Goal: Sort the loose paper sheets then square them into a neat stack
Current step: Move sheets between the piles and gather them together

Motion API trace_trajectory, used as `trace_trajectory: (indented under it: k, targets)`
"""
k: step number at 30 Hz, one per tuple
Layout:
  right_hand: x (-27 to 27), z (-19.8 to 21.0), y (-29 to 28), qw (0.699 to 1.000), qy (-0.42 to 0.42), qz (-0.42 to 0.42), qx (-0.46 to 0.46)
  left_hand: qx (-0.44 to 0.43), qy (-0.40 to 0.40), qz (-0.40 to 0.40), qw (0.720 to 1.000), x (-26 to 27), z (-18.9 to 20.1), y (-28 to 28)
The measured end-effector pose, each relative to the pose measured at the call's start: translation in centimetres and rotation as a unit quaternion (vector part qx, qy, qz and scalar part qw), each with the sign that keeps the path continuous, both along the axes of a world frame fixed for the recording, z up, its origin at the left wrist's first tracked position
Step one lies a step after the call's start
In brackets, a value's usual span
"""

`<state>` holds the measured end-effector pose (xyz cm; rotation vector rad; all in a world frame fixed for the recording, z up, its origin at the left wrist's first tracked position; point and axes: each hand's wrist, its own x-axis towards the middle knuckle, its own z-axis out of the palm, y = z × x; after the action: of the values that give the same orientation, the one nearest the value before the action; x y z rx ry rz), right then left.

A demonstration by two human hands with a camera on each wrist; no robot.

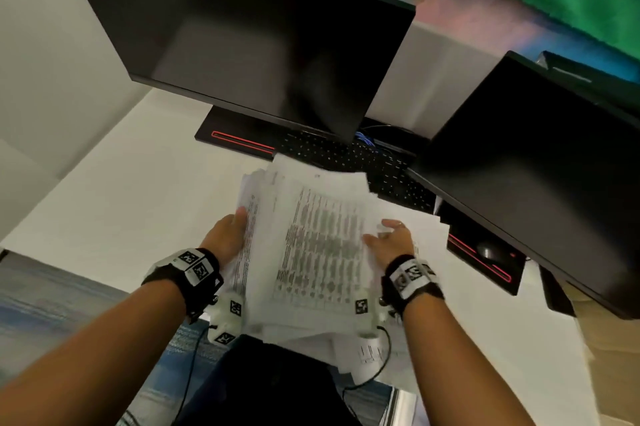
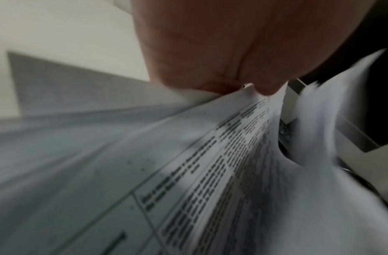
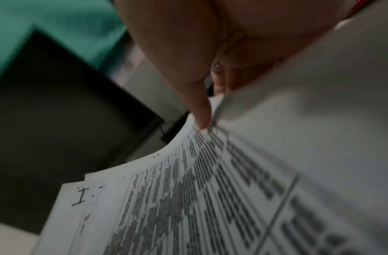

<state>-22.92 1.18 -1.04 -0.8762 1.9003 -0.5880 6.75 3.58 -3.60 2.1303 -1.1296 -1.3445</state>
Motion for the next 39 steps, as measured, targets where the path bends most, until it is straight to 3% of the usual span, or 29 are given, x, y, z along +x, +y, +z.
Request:
trace_trajectory:
  k: [3,6,8,11,15,23,26,30,39]
  targets:
    - [3.4,-2.7,0.8,0.991,0.077,0.097,0.046,0.018,0.041,0.023,0.999,0.1,-0.6,-0.2]
    - [5.0,-3.6,2.0,0.981,0.082,0.172,0.016,-0.002,-0.054,-0.043,0.998,0.0,-1.4,0.0]
    - [2.7,-3.4,2.5,0.978,0.154,0.135,0.033,-0.020,-0.108,-0.059,0.992,-0.2,-1.6,0.2]
    - [-3.5,-3.4,4.1,0.947,0.295,0.031,0.125,-0.028,-0.115,-0.060,0.991,0.2,-1.8,0.0]
    - [-7.1,-4.3,5.8,0.937,0.317,0.009,0.150,-0.030,-0.119,-0.080,0.989,0.3,-1.9,-0.3]
    - [-6.5,-3.5,5.9,0.936,0.335,0.019,0.106,-0.036,-0.113,-0.075,0.990,0.9,-1.7,-0.9]
    - [-6.2,-3.6,5.5,0.948,0.295,0.023,0.115,-0.037,-0.109,-0.072,0.991,0.7,-1.5,-0.8]
    - [-6.3,-3.4,4.6,0.975,0.199,-0.044,0.087,-0.034,-0.105,-0.069,0.991,0.7,-1.4,-0.9]
    - [-7.1,-2.1,4.3,0.991,0.018,-0.106,0.085,-0.028,-0.092,-0.064,0.993,1.0,-1.6,-1.1]
